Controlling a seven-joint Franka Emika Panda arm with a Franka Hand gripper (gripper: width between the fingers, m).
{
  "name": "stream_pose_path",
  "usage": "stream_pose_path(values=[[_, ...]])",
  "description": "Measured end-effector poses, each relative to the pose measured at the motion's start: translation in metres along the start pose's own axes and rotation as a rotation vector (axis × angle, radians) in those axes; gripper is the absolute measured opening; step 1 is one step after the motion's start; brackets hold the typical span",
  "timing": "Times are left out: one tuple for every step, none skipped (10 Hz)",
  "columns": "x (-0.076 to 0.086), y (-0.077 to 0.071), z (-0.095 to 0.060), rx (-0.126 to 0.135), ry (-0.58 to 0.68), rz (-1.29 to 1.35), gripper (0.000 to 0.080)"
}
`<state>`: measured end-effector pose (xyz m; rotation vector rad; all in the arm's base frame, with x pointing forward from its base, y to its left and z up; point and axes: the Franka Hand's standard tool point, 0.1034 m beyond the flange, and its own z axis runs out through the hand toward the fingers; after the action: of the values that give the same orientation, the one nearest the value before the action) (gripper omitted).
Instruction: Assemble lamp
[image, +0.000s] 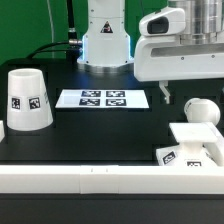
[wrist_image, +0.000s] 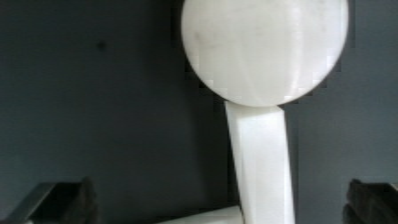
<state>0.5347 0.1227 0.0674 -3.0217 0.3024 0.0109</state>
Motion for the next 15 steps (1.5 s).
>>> stream_pose_path(values=[[-0.007,0.001,0.002,-0.015,-0.068,-0.016,0.0698],[-0.012,-0.005,0.002,-0.029,-0.150,-0.035,0.0698],[-0.014,-0.012,0.004,-0.038,-0.214,-0.043,0.0698],[-0.021,-0.014,0.006,-0.054,-0.293,-0.014,0.0698],[-0.020,-0.011,0.006,-0.061,-0.342,-0.024,0.0698],[-0.023,-0.008,0.006,-0.074,-0.416,-0.021,0.0698],[-0.023,-0.007,0.008,-0.087,-0.497,-0.019,0.0698],[-0.025,-0.008,0.013,-0.089,-0.533,-0.027,0.0698],[-0.034,-0.007,0.017,-0.088,-0.622,-0.036,0.0698],[-0.036,-0.008,0.021,-0.087,-0.706,-0.042,0.0698],[-0.035,-0.009,0.025,-0.085,-0.747,-0.046,0.0698],[-0.036,-0.007,0.026,-0.089,-0.780,-0.045,0.0698],[-0.035,-0.007,0.028,-0.088,-0.781,-0.044,0.0698],[-0.034,-0.009,0.030,-0.087,-0.768,-0.040,0.0698],[-0.037,-0.011,0.036,-0.087,-0.758,-0.038,0.0698]])
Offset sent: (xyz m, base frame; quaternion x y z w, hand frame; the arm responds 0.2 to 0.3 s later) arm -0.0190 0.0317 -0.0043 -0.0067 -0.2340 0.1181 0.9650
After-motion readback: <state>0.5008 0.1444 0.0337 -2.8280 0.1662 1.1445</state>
